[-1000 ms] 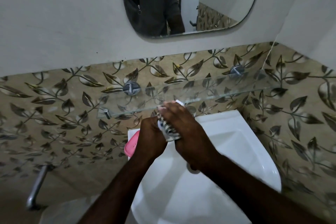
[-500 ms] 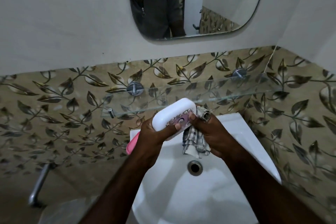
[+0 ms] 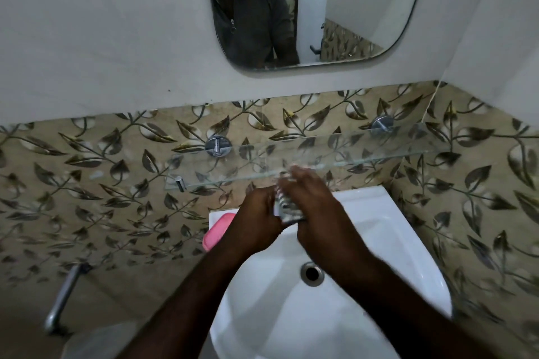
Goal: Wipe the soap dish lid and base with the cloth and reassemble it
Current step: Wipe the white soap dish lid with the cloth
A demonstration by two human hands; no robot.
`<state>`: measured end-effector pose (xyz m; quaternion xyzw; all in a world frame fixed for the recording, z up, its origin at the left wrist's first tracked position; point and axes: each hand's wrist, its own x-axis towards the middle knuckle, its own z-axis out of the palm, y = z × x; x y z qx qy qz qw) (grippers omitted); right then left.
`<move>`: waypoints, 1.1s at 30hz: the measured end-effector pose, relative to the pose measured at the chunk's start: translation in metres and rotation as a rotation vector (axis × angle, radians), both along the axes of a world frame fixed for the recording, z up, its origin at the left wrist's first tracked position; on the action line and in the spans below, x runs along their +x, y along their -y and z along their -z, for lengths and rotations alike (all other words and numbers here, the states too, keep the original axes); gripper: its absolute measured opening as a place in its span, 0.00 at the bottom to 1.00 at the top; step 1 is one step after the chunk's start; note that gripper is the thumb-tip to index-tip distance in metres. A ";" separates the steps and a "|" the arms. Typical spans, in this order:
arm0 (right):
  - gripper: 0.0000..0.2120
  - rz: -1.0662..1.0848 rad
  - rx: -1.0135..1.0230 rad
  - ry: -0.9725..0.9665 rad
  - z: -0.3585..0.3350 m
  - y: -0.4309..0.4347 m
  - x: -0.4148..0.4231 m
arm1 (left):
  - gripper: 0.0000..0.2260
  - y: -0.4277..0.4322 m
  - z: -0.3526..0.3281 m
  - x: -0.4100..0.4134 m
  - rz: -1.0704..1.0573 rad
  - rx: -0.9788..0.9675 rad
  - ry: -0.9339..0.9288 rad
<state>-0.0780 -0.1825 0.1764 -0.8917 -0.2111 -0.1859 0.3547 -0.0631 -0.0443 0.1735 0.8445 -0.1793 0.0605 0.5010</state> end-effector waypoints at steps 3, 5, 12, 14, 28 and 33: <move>0.39 -0.026 -0.097 0.133 0.007 -0.008 -0.002 | 0.04 0.000 -0.001 -0.002 -0.015 -0.052 0.121; 0.39 -0.005 0.038 0.042 0.006 0.004 0.009 | 0.06 0.000 0.001 -0.001 -0.030 -0.073 0.122; 0.38 0.018 -0.044 0.085 -0.001 -0.020 -0.011 | 0.11 -0.001 0.005 -0.005 -0.093 -0.077 0.154; 0.38 -0.013 -0.025 0.093 0.001 -0.017 -0.007 | 0.12 -0.003 0.005 -0.004 -0.090 -0.109 0.148; 0.35 0.057 0.268 -0.103 0.000 0.005 0.013 | 0.18 0.001 0.002 -0.009 -0.124 -0.060 0.125; 0.36 0.073 0.176 -0.028 -0.009 -0.003 0.001 | 0.12 0.003 -0.006 -0.005 -0.086 -0.043 0.144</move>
